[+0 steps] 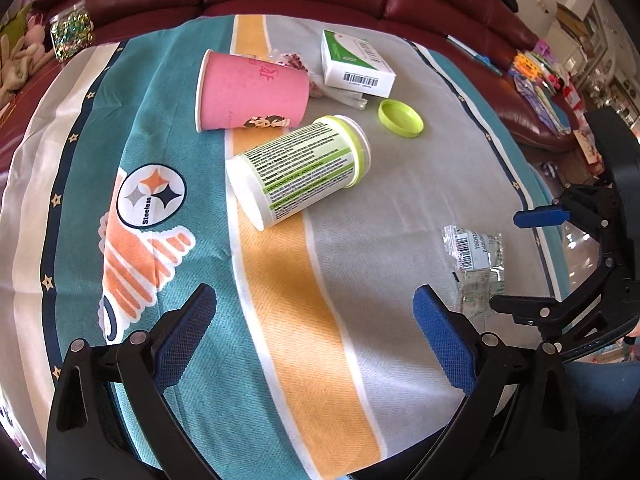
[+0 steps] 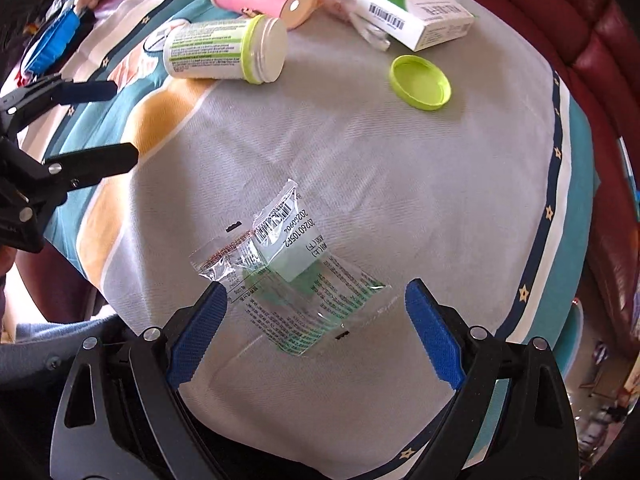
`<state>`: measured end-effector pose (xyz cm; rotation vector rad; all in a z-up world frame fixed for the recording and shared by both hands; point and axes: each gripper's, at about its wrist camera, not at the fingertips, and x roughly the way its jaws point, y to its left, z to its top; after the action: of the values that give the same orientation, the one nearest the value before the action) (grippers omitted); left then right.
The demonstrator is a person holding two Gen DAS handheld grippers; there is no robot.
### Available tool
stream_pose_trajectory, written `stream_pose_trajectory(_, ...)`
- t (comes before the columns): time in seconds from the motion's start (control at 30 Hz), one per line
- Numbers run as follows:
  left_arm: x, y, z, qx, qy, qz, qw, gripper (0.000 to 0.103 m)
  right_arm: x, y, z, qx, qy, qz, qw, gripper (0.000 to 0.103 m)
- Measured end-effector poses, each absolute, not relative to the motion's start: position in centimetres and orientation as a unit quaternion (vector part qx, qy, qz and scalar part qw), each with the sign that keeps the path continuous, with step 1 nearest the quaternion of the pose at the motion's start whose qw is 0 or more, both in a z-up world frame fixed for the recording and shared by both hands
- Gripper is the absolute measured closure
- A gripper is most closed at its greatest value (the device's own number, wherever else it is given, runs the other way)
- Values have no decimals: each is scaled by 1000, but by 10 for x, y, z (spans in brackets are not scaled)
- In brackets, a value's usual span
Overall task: Collect trash
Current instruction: 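Grasp the clear plastic packet with the right tool, then grasp the white-green supplement bottle with the left tool while the right tool holds the packet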
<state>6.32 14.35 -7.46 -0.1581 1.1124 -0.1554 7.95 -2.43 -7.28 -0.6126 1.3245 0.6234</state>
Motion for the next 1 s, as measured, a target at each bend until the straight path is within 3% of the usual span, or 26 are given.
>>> stream_pose_trajectory(0.33,79,162,-77,-64,533,-69,841,4,82,-9,-103,-298,613,297,668,16)
stream_pose_trajectory(0.4,86,164,-75,-60,532,-70,842,4,85,-14,-102,-270,622,299,672,28)
stream_pose_trajectory(0.43,89,165,-74,-56,531,-71,843,4,88,-17,-101,-253,629,298,672,44)
stream_pose_trajectory(1.0,145,124,-80,47,525,-158,835,6,145,-99,-81,-30,658,218,720,43)
